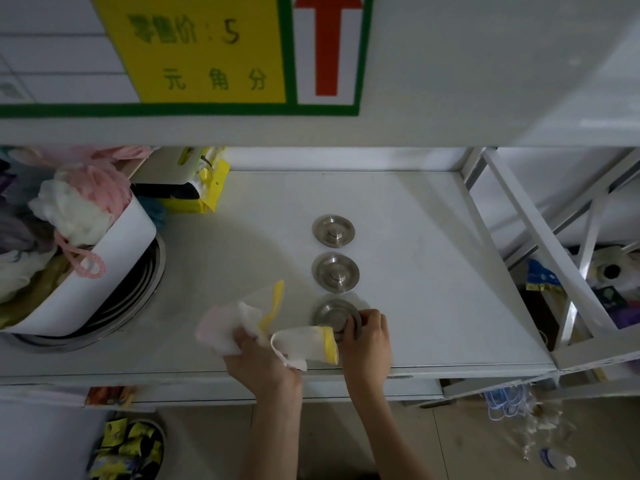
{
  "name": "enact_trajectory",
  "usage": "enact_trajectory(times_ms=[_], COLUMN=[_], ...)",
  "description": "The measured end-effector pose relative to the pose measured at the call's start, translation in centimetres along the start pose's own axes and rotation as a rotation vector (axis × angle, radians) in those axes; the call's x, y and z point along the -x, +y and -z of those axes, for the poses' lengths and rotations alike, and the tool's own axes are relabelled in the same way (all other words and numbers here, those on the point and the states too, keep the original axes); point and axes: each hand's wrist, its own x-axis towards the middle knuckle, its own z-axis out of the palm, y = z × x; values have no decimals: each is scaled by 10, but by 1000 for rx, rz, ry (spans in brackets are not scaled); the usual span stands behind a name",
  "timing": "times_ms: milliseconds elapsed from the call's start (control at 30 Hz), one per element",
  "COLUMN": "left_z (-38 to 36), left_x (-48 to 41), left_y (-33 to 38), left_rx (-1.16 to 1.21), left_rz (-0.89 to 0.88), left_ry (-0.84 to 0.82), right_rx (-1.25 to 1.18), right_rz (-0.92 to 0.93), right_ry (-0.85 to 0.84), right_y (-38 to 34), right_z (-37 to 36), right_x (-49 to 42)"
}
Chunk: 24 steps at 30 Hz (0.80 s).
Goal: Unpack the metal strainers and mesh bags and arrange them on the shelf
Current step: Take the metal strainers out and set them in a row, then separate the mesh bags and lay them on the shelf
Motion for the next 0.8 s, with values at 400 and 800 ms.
enact_trajectory(times_ms=[400, 800], left_z=[-6, -45], left_x=[-15, 41], left_y=[-9, -33], left_rx=[288, 141], left_rz=[-290, -586], left_ry=[-67, -99], right_rx=[-519, -674], right_rz=[32, 277], right_ry=[34, -184], right_y=[-14, -32], right_z=[48, 113], right_x=[12, 18])
